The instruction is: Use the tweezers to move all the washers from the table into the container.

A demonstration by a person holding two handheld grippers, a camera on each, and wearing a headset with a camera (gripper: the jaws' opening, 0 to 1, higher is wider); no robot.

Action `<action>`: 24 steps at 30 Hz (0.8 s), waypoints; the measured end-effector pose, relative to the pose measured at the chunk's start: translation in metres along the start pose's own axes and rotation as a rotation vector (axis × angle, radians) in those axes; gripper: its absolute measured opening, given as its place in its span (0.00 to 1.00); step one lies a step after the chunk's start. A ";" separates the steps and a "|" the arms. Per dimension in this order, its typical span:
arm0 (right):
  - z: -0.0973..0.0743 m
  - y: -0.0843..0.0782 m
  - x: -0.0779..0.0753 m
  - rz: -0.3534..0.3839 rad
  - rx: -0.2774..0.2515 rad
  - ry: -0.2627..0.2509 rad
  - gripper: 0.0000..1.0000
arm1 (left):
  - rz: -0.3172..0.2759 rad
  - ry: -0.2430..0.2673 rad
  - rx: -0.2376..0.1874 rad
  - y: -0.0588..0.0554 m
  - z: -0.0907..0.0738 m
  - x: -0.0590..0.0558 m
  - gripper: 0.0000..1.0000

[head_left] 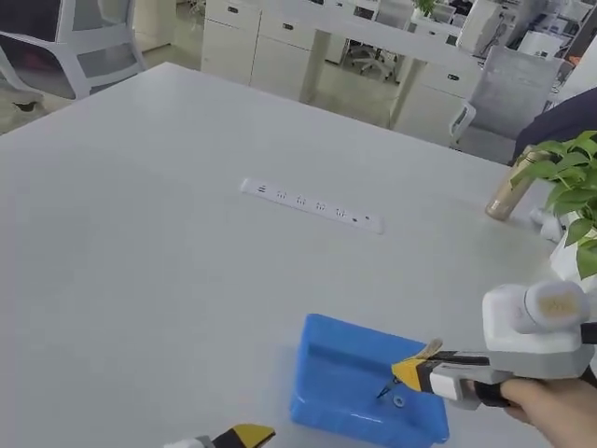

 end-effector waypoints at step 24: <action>-0.036 0.012 0.020 -0.060 -0.074 -0.022 0.03 | -0.003 -0.002 0.001 0.000 0.000 0.000 0.76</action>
Point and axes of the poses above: the centre of the closed fingertips' face, and the gripper's own axes: z roughly forward along the fingers, x roughly to its left, y roughly out of its top, the point moved 3 cm from there along -z, roughly backward along the fingers, and after that the axes turned 6 degrees about z, right-handed, at the moved point
